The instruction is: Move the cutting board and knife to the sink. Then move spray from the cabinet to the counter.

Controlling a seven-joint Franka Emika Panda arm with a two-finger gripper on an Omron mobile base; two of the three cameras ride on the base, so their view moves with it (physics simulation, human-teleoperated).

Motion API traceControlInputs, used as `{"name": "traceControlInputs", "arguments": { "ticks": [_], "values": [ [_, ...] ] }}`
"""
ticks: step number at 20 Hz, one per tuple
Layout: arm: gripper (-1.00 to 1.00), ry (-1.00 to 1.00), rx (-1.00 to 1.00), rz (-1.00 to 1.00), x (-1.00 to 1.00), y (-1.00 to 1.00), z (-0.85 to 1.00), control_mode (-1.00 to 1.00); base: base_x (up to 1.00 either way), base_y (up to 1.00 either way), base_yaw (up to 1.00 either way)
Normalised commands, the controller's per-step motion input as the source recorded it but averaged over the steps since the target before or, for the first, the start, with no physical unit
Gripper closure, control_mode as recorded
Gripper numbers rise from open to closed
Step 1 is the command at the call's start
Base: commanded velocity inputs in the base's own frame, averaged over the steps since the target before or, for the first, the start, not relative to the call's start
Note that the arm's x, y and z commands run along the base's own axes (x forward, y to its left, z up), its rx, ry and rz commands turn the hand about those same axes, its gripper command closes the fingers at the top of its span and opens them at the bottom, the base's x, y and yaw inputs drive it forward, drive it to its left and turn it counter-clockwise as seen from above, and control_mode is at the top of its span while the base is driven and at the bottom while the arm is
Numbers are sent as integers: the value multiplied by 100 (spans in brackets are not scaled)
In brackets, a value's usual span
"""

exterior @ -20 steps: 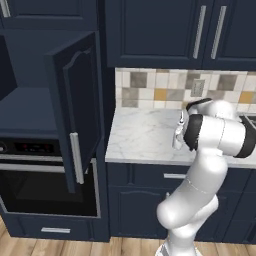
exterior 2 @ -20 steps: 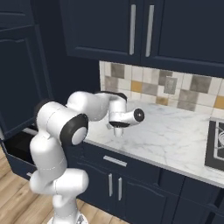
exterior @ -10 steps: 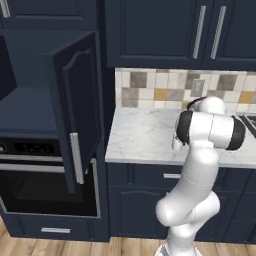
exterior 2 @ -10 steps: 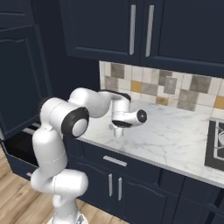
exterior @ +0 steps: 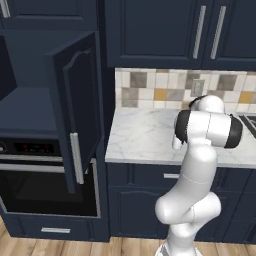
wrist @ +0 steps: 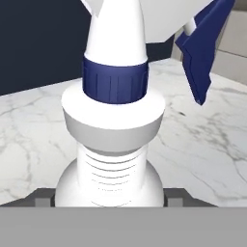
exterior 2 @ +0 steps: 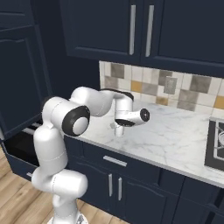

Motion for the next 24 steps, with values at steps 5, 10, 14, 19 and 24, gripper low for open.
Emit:
{"name": "traceControlInputs", "arguments": {
  "ticks": [5,10,14,19,24],
  "values": [
    [100,-7,1,0,-6,0,-1,-100,0,0,0],
    [-100,-9,0,0,-1,0,0,-100,0,0,0],
    [-100,-2,0,0,0,0,0,-100,0,0,0],
    [-100,0,0,0,0,0,0,-100,0,0,0],
    [-100,1,0,0,0,0,0,-100,0,0,0]
  ]
}}
